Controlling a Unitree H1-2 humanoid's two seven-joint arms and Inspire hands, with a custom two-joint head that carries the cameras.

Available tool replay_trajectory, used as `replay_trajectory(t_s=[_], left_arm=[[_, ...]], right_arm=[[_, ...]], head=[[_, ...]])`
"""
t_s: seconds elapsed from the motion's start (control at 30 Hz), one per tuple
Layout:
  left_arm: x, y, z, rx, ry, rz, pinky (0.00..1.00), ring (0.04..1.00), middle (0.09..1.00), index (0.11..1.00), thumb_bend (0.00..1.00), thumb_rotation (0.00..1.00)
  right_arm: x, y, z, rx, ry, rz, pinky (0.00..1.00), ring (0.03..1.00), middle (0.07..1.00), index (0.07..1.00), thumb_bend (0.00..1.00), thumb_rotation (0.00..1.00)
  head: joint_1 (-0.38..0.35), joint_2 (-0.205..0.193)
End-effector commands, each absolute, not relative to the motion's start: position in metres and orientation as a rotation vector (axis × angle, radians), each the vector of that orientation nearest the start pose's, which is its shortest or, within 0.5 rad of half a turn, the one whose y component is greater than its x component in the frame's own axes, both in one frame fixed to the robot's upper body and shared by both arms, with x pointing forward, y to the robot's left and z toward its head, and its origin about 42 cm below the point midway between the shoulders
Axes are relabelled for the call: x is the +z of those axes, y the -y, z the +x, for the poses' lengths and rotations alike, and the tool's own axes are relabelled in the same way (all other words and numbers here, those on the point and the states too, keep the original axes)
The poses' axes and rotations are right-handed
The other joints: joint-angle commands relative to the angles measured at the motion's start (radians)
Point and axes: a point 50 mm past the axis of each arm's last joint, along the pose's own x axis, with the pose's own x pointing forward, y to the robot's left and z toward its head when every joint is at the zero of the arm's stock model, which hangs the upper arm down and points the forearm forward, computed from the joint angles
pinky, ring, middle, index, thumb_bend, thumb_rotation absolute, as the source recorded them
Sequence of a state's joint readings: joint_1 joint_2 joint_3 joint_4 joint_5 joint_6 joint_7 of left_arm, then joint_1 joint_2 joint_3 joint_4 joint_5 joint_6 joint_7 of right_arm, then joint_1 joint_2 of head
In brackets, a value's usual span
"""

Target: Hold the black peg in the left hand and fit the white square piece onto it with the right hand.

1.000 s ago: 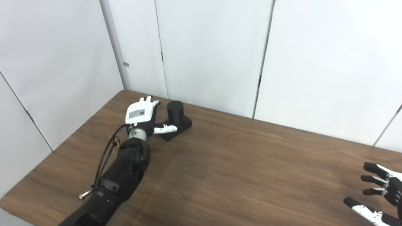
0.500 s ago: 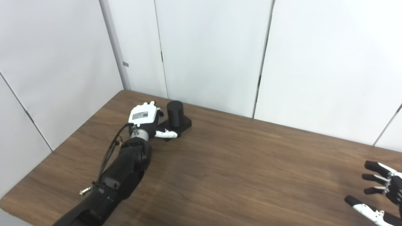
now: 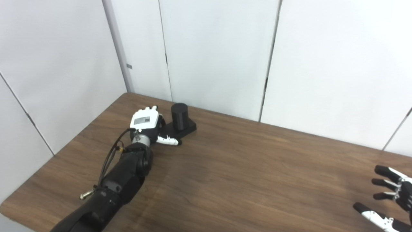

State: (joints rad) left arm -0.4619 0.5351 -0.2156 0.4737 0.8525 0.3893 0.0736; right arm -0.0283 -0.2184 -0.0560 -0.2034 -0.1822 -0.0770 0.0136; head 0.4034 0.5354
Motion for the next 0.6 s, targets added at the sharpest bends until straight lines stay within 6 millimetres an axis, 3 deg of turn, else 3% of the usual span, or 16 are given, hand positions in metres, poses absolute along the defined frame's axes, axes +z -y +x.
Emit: replay_trajectory(t_s=[0.0,0.57], left_arm=[[0.187,-0.399,0.433,0.324,-0.236,1.512,1.0,1.0,1.0,0.653,1.0,0.46],[0.166,-0.407,0.44,0.249,-0.279,1.494,1.0,1.0,1.0,0.669,0.97,0.45]], right_arm=[[0.191,0.282,0.29,-0.024,0.369,-0.409,0.54,0.715,0.793,0.76,0.59,0.12],[0.196,0.279,0.284,-0.025,0.356,-0.402,0.56,0.731,0.805,0.767,0.57,0.11]], head=[[-0.002,0.003],[-0.021,0.012]])
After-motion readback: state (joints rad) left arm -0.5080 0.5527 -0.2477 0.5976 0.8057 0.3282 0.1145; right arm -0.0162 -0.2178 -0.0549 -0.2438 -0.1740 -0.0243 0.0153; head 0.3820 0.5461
